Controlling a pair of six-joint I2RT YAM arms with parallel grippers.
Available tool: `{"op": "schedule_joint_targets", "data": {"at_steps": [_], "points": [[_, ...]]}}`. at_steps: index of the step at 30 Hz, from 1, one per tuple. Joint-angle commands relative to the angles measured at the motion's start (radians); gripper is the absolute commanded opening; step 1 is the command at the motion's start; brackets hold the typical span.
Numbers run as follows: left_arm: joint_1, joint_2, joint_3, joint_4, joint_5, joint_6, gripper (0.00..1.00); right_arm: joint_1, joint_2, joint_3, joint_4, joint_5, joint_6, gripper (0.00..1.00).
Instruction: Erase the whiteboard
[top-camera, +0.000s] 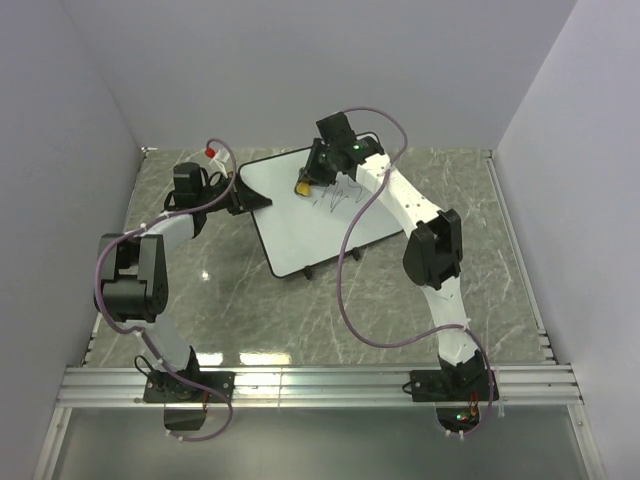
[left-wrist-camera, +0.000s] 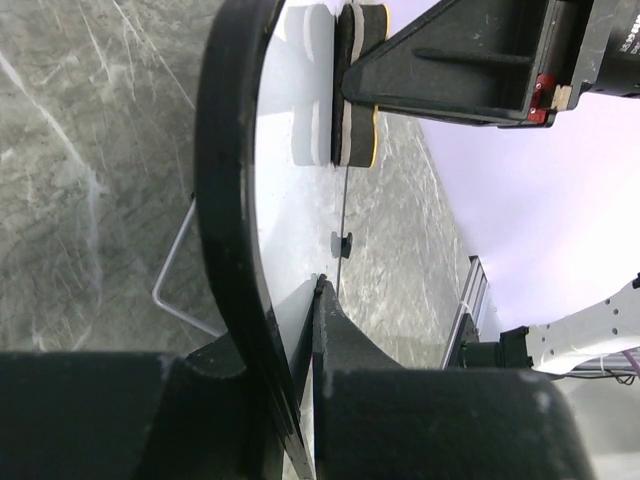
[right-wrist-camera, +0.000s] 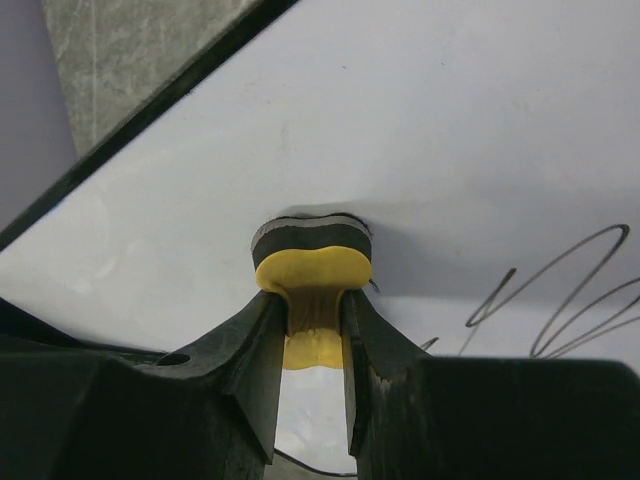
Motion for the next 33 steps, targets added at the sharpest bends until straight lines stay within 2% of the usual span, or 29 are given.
{"op": "schedule_joint_targets", "data": {"at_steps": [1, 9, 14, 22, 27, 33], "points": [[-0.055, 0.021, 0.010, -0.053, -0.019, 0.163, 0.00, 0.010, -0.012, -0.022, 0.183, -0.049, 0.039, 0.00], [-0.058, 0.023, 0.019, -0.061, -0.020, 0.165, 0.00, 0.013, 0.011, 0.029, 0.215, -0.095, 0.065, 0.00], [-0.058, 0.018, 0.020, -0.071, -0.023, 0.171, 0.00, 0.015, 0.016, 0.015, 0.098, 0.014, 0.026, 0.00], [-0.058, 0.013, 0.023, -0.071, -0.020, 0.174, 0.00, 0.015, -0.099, -0.288, 0.032, 0.210, -0.069, 0.00], [-0.058, 0.010, 0.022, -0.065, -0.020, 0.172, 0.00, 0.015, -0.171, -0.512, 0.084, 0.241, -0.076, 0.00], [-0.058, 0.009, 0.019, -0.061, -0.017, 0.169, 0.00, 0.013, -0.213, -0.600, 0.113, 0.235, -0.070, 0.00]]}}
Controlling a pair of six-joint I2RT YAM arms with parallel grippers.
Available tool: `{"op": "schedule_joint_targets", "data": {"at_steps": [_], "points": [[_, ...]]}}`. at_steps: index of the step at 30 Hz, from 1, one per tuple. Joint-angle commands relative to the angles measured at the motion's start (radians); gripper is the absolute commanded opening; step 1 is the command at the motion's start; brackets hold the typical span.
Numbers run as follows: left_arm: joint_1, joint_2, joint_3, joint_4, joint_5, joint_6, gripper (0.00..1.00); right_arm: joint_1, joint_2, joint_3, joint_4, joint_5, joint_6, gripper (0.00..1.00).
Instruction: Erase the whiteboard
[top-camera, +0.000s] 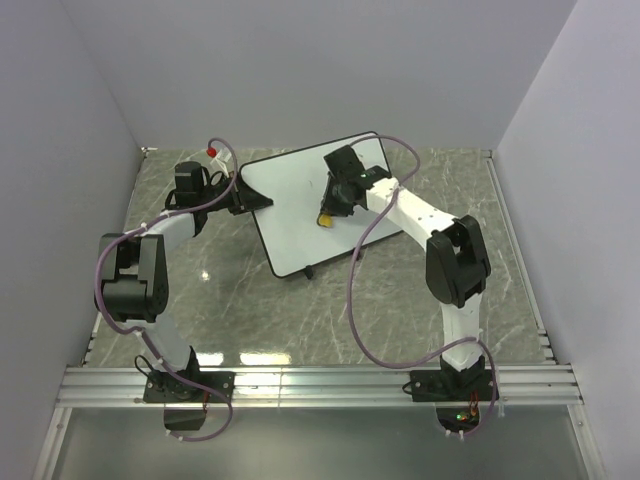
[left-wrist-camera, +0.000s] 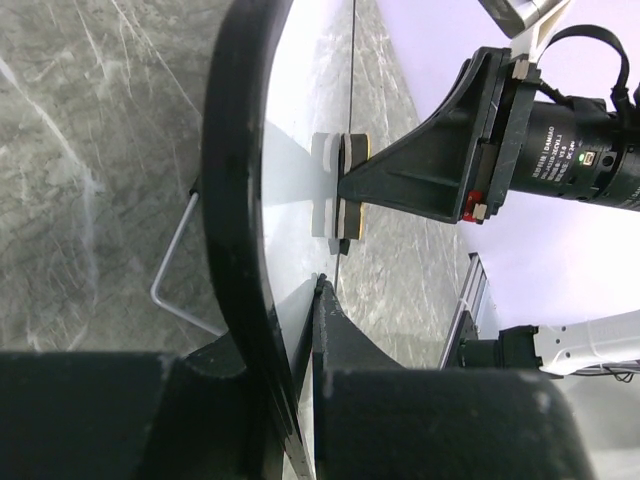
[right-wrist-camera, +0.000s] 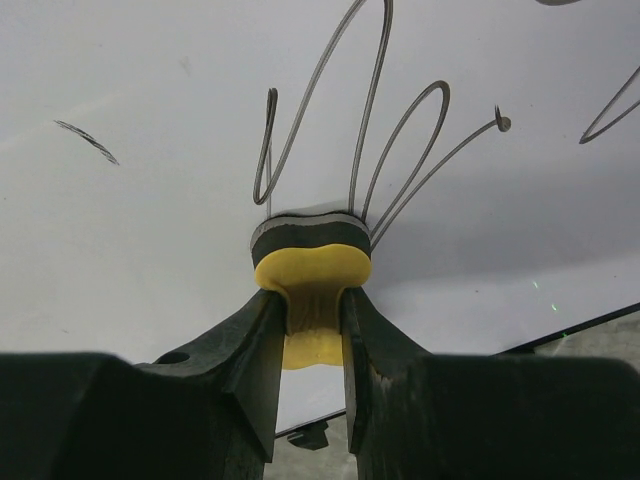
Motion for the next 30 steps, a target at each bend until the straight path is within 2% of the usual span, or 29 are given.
{"op": "schedule_joint_targets", "data": {"at_steps": [1, 4, 9, 14, 18, 25, 28, 30], "points": [[-0.051, 0.007, 0.009, -0.035, -0.012, 0.163, 0.00, -0.002, 0.035, -0.058, -0.022, 0.061, -0.028, 0.00], [-0.052, 0.007, 0.007, -0.035, -0.012, 0.165, 0.00, -0.002, 0.036, -0.005, -0.002, 0.048, -0.028, 0.00], [-0.061, 0.010, 0.015, -0.060, -0.016, 0.183, 0.00, -0.006, 0.081, 0.192, 0.004, 0.014, -0.016, 0.00], [-0.080, 0.007, 0.032, -0.091, -0.017, 0.201, 0.00, -0.022, 0.219, 0.460, -0.074, -0.008, -0.008, 0.00], [-0.089, -0.004, 0.030, -0.104, -0.013, 0.206, 0.00, -0.045, 0.301, 0.569, -0.102, -0.027, 0.010, 0.00], [-0.106, -0.015, 0.032, -0.114, -0.020, 0.212, 0.00, -0.071, 0.334, 0.572, -0.116, -0.046, 0.035, 0.00], [-0.107, -0.019, 0.027, -0.112, -0.018, 0.212, 0.00, -0.082, 0.279, 0.453, -0.098, -0.043, 0.024, 0.00], [-0.107, -0.024, 0.024, -0.111, -0.018, 0.208, 0.00, -0.092, 0.204, 0.298, -0.061, -0.014, 0.009, 0.00]]}}
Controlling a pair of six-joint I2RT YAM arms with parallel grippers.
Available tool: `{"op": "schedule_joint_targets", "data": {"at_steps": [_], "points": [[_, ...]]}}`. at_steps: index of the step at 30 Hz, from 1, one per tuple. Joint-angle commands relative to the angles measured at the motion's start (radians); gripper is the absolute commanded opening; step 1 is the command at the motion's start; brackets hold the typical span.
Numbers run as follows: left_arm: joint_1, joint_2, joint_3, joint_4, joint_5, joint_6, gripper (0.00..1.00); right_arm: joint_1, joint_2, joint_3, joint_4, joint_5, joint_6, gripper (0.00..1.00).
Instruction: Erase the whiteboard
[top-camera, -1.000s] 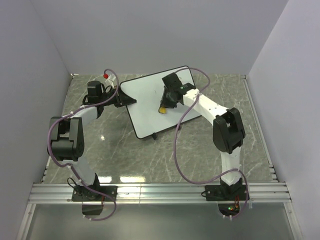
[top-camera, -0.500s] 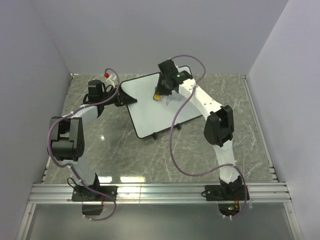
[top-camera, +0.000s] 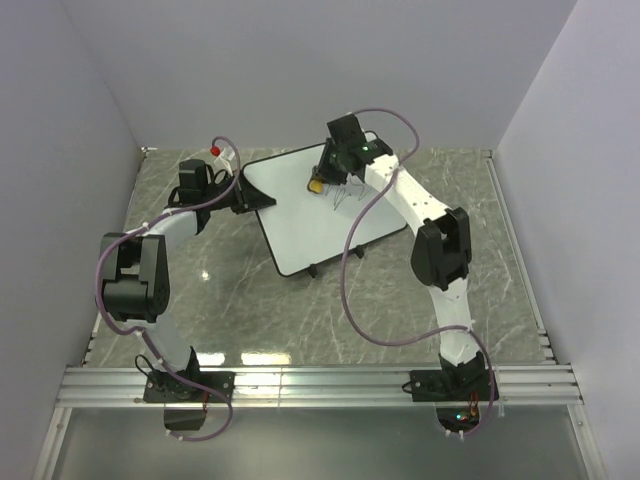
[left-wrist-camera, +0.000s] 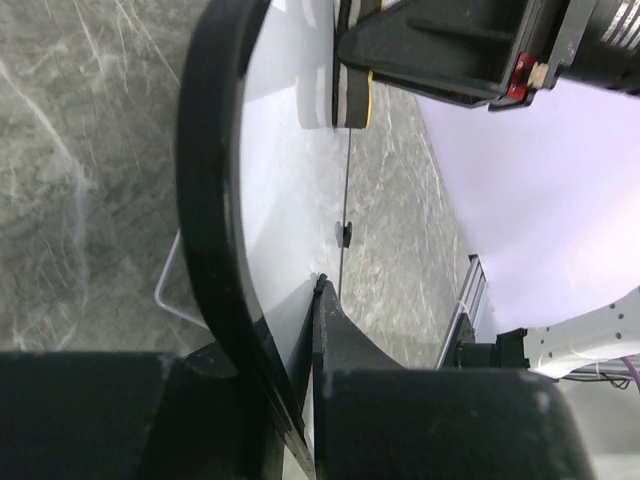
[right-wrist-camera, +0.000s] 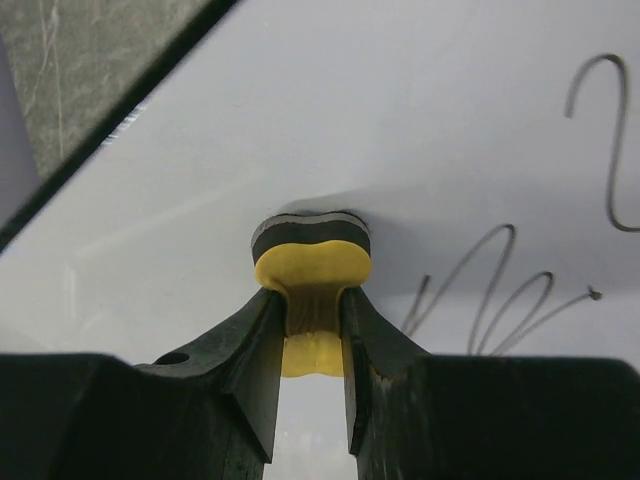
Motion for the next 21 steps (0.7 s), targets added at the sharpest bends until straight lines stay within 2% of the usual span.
{"op": "schedule_joint_targets", "data": {"at_steps": [1, 2, 5, 9, 15, 21], "points": [[-0.083, -0.024, -0.005, -0.055, 0.013, 0.206, 0.00, -0.032, -0.049, -0.219, 0.046, 0.093, -0.028, 0.00], [-0.083, -0.025, -0.007, -0.053, 0.013, 0.205, 0.00, -0.044, -0.076, -0.328, 0.061, 0.105, -0.031, 0.00], [-0.085, -0.030, -0.013, -0.049, 0.014, 0.203, 0.00, -0.073, -0.165, -0.511, 0.109, 0.127, -0.042, 0.00], [-0.086, -0.031, -0.017, -0.044, 0.014, 0.201, 0.00, -0.101, -0.219, -0.619, 0.130, 0.144, -0.047, 0.00], [-0.094, -0.028, -0.022, -0.037, 0.014, 0.201, 0.00, -0.099, -0.179, -0.523, 0.116, 0.101, -0.014, 0.00], [-0.104, -0.030, -0.024, -0.046, 0.010, 0.211, 0.00, -0.081, -0.090, -0.290, 0.104, 0.049, 0.033, 0.00]]}}
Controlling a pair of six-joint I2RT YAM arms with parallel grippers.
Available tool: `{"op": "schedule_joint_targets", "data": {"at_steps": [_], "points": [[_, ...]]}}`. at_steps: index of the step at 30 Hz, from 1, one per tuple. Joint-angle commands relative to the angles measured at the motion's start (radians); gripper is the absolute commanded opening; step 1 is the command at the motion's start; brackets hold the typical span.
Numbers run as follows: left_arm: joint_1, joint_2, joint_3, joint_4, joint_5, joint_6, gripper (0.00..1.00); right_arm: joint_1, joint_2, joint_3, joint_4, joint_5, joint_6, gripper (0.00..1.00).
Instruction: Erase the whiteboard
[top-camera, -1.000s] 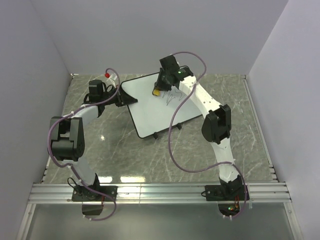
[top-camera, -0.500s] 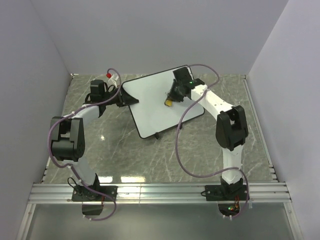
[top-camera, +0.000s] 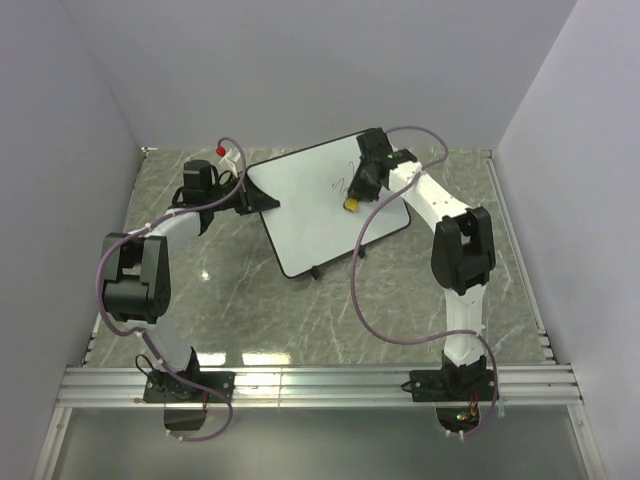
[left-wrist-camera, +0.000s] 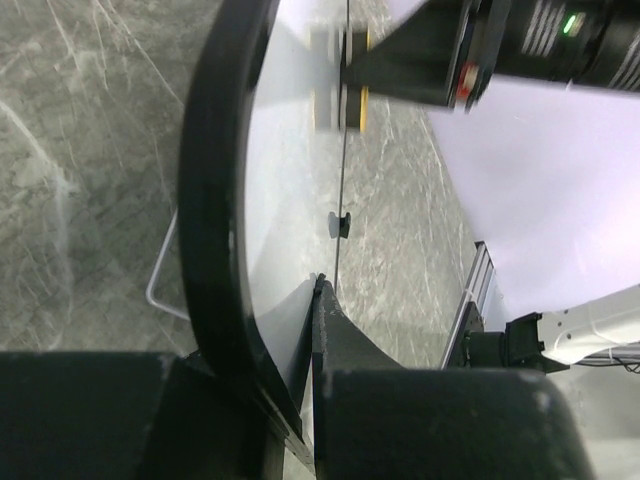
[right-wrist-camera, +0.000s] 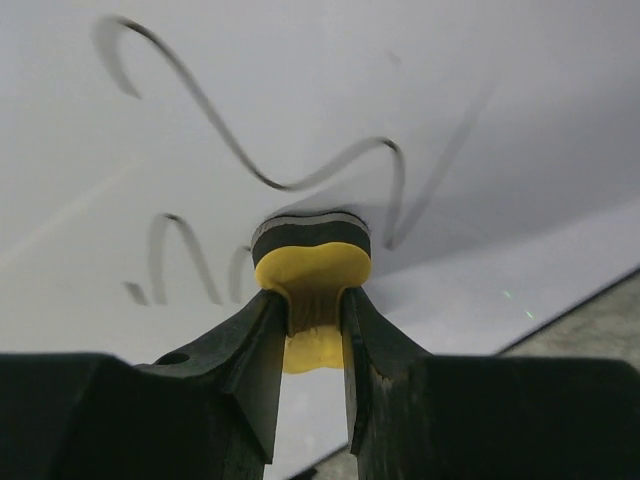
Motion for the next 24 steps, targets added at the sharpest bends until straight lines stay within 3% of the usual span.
{"op": "schedule_joint_targets", "data": {"at_steps": [1, 7, 12, 24], "points": [[-0.077, -0.024, -0.019, -0.048, 0.009, 0.181, 0.00, 0.043, 0.100, 0.163, 0.083, -0.023, 0.050, 0.00], [-0.077, -0.036, -0.030, -0.048, 0.006, 0.186, 0.00, 0.071, 0.231, 0.407, 0.032, -0.077, 0.102, 0.00], [-0.077, -0.048, -0.033, -0.050, 0.003, 0.187, 0.00, 0.066, 0.259, 0.420, 0.024, -0.087, 0.139, 0.00], [-0.077, -0.057, -0.039, -0.047, 0.000, 0.187, 0.00, -0.051, 0.036, -0.124, 0.078, 0.015, 0.094, 0.00]]}}
